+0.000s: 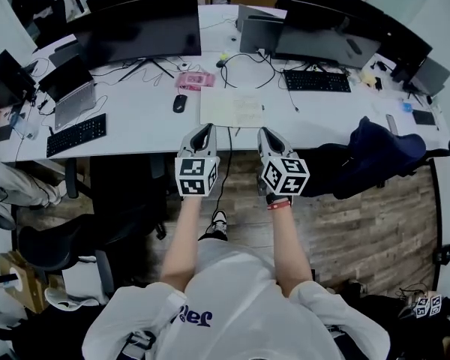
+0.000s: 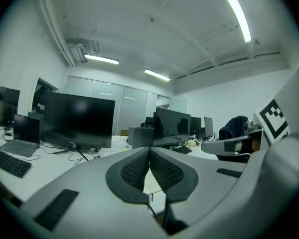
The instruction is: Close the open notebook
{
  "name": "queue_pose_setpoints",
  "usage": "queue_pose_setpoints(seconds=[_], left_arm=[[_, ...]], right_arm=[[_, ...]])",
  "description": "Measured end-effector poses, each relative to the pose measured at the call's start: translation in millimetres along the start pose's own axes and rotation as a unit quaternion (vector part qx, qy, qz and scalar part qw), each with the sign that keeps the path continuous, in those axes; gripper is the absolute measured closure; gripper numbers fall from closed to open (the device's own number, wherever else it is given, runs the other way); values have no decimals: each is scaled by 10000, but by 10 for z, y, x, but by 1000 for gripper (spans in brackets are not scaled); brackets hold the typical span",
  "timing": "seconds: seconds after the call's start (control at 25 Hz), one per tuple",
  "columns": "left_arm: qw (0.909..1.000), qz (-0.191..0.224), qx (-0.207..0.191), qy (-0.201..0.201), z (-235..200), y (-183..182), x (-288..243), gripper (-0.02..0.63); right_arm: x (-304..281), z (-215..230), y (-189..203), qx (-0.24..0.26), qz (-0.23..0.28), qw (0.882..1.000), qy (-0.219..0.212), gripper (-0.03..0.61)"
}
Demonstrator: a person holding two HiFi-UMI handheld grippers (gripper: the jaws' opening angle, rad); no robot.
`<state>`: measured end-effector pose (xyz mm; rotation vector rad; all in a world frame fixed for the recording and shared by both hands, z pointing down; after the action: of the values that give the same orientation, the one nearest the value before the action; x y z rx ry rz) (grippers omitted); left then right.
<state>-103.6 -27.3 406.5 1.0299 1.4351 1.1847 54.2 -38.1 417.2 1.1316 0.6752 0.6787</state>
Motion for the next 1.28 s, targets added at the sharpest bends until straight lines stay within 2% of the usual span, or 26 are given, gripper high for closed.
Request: queue_pose_setpoints(seconds=[0.68,0.84,1.0,1.28], left_arm=[[9990,-277,355,-2,-648,213,-1047,594],[9973,-494,549,-39,-844,380,-1209,589],[9943,-769,738,-96,-972,620,-1321,548],[9871,-1197,1026,-295,-1111,1005,-1500,523]], right_arm=[[-1161,365,16,-61,-237,9996,-107,563],[-1390,365,78,-105,-306,9994,-116,565],[-1513,380,231,-157,-482,9986,-132,563],[-1715,588,365,-235,-744,9968,-191,563]])
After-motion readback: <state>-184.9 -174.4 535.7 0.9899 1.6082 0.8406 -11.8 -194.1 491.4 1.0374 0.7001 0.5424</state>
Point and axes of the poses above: the fingertips, and each gripper's own axes: x backward along the fingers, z to its right, y out of its underside, the point moved 2 cm from there along x, backward along the fingers, and after that the axes turned 9 degrees about -y, right-handed, at the moved point
